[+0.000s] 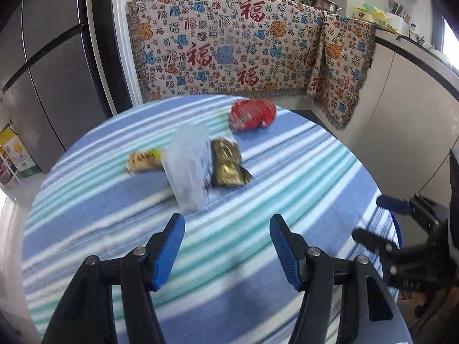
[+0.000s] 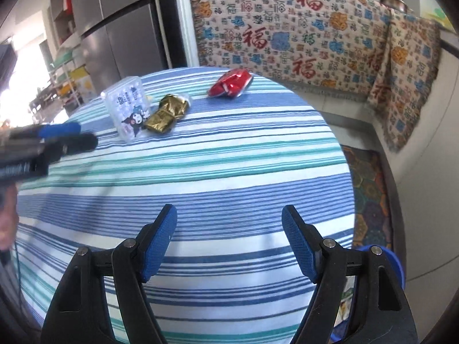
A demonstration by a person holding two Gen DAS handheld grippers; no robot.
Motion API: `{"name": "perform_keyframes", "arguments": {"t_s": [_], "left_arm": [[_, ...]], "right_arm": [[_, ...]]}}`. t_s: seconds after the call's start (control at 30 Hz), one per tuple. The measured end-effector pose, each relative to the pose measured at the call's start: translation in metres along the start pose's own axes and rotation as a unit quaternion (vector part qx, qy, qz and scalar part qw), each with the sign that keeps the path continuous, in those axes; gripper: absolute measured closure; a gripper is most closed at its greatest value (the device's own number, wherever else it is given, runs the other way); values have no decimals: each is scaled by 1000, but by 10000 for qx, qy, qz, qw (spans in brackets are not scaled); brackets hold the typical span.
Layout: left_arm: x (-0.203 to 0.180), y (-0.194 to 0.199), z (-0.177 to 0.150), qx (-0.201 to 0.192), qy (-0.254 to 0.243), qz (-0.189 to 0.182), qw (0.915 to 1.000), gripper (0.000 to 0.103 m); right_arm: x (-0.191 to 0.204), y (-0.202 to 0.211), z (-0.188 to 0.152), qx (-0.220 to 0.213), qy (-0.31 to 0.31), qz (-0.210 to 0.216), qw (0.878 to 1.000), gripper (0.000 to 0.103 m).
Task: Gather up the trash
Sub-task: 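Move both tools back over the table toward the remaining trash, then grasp the clear plastic box with the left tool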
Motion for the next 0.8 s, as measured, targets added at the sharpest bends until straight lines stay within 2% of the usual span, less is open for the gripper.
{"name": "perform_keyframes", "arguments": {"t_s": [0.03, 0.13, 0.23, 0.27, 0.3, 0.33, 0.53, 0.63, 0.7, 0.8], "left_arm": [[6, -9, 13, 62, -97, 38, 9999, 37], [22, -44, 35, 335, -168, 161, 9992, 36], [35, -61, 40, 383, 48, -116, 9992, 39], [36, -64, 40, 381, 79, -211, 9990, 48], [36, -64, 37, 412, 58, -242, 9988, 70], [35, -61, 34, 383, 32, -242, 9990, 70], [41, -15, -6, 110, 312, -229, 9992, 70], [60, 17, -35, 6, 761, -191, 9969, 68], [82, 29, -55, 117, 1197, -198, 9925, 67], [119, 41, -80, 230, 1796, -122, 9834, 51]], "right_arm": [[2, -4, 1, 7, -10, 18, 10000, 26], [6, -10, 4, 19, -61, 24, 10000, 26], [8, -10, 5, 2, -95, 15, 10000, 26], [8, -10, 5, -5, -101, 4, 9999, 26], [8, -10, 5, -6, -106, -4, 9999, 26], [5, -11, 6, 1, -116, -9, 9999, 26], [2, -12, 6, 35, -150, -8, 9999, 26], [7, -11, 6, 23, -118, 37, 9999, 26], [11, -10, 5, 16, -73, 66, 10000, 26], [16, -11, 3, 27, -18, 104, 9999, 26]]}}
Point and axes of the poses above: each gripper's, at about its wrist camera, not at the fingertips, and y roughly against the way its jaws point, x to its left, z to its top, the point moved 1 cm from there along -y, roughly the way its jaws point, and after that the axes turned 6 degrees about -x, right-handed, at the moved point
